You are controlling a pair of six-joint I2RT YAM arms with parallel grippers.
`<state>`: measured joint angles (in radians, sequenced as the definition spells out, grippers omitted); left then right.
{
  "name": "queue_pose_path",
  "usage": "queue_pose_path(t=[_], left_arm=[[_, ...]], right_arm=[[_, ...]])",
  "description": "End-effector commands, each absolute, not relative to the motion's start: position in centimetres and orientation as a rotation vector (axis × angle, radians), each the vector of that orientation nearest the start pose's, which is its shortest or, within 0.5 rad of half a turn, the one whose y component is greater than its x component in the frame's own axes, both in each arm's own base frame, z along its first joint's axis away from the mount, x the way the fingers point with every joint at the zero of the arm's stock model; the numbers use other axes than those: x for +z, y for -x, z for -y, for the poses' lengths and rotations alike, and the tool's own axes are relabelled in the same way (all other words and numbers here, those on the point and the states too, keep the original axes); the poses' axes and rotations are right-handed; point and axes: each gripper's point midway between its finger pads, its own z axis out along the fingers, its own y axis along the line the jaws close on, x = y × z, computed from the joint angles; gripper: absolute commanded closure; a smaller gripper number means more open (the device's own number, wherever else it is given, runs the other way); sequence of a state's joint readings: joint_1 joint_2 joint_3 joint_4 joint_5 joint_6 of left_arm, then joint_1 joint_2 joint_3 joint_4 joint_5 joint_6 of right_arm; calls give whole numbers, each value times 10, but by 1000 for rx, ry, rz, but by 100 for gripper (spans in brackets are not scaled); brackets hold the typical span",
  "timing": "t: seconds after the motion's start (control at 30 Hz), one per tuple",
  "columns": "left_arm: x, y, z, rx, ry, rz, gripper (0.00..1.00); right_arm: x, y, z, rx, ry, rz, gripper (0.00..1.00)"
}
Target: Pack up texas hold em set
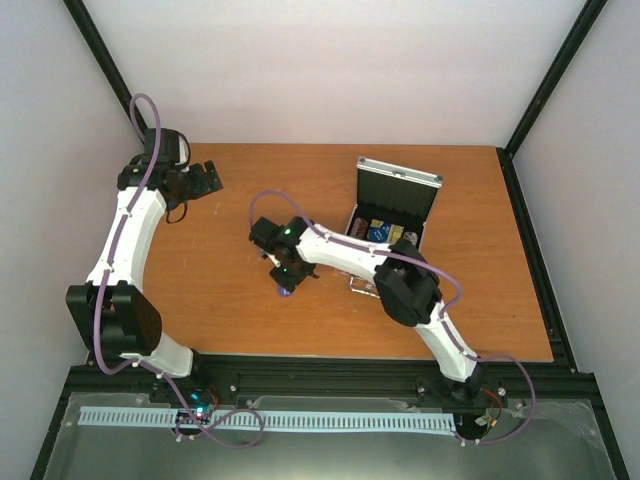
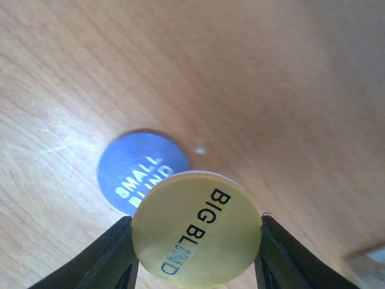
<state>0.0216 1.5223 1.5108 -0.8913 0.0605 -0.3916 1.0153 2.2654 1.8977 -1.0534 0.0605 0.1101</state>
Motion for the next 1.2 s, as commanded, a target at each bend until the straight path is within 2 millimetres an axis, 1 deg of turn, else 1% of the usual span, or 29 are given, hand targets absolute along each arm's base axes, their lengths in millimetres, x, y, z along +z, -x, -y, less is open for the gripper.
queue_pose_path(t=[0.0, 0.1, 0.2, 0.47, 0.57, 0.63, 0.77, 0.87, 0.93, 1.1, 1.17], left_arm=[[252, -402, 1, -244, 474, -2413, 0], [252, -403, 1, -254, 474, -2411, 0], [251, -404, 2, -261, 474, -2413, 0], [246, -406, 4, -265, 471, -2426, 0], [245, -408, 5, -273, 470, -2431, 0], [244, -409, 4, -273, 473, -2432, 0], [241, -410, 4, -271, 475, -2437, 0], [238, -411, 4, -271, 480, -2445, 0], [239, -411, 4, -271, 482, -2442, 0], [238, -413, 2, -261, 487, -2443, 0], [237, -414, 3, -262, 488, -2445, 0]], right_arm=[[90, -282, -371, 16, 1166, -2662, 59], [98, -295, -348, -9, 1091, -2681, 59], [100, -309, -321, -52, 1015, -2703, 59], [95, -331, -251, -165, 837, -2760, 59], [93, -338, -229, -182, 775, -2772, 59], [87, -339, -216, -201, 752, -2792, 59], [75, -340, -198, -230, 726, -2821, 59], [68, -341, -190, -239, 709, -2837, 58], [64, -343, -185, -248, 696, -2847, 55], [61, -348, -173, -303, 671, -2841, 46], [61, -350, -171, -318, 664, -2838, 36]])
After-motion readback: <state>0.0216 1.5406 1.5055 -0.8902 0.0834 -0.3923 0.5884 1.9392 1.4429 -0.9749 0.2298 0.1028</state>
